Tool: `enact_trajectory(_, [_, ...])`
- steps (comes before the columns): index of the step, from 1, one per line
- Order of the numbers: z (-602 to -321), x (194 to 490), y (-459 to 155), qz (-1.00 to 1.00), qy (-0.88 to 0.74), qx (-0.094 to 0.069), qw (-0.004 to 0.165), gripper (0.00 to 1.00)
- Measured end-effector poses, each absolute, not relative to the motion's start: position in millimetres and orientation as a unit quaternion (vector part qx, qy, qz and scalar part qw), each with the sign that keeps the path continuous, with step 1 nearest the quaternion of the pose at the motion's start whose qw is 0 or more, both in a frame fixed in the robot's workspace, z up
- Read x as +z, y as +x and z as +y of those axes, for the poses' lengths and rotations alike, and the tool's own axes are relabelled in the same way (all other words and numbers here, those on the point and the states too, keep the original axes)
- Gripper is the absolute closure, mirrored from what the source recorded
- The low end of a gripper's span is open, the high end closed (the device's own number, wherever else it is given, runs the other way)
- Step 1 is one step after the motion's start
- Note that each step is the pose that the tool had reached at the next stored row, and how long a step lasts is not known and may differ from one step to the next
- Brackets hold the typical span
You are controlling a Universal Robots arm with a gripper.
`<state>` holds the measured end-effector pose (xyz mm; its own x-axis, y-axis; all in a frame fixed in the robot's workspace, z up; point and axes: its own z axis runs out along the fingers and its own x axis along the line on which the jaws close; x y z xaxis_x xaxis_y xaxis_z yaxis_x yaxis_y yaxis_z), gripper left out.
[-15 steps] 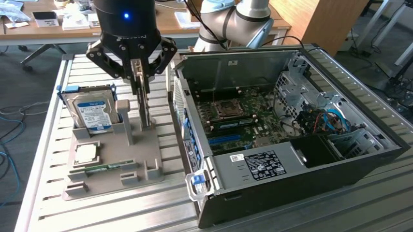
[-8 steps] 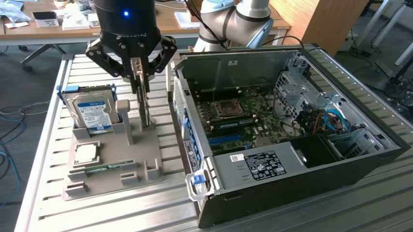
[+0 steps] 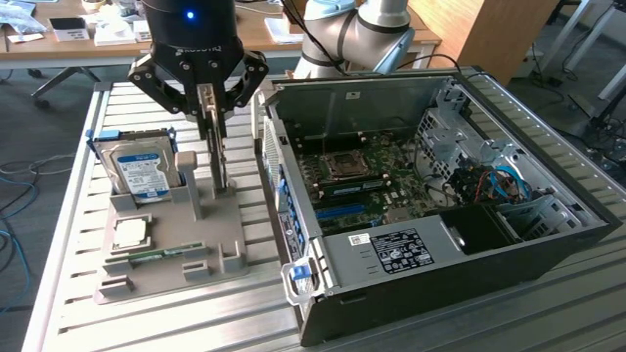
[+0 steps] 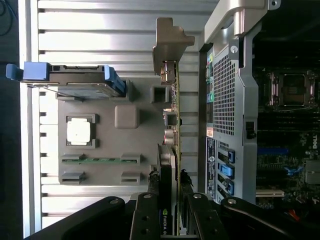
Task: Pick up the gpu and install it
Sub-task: 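Pick up the gpu and move the gpu toward the slot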
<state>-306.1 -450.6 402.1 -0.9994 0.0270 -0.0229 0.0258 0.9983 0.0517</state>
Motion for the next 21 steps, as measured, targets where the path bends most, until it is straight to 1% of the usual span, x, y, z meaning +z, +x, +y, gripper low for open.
enact_trajectory(21, [-451,417,-306,1.0,0.013,0.026,0.012,0.73])
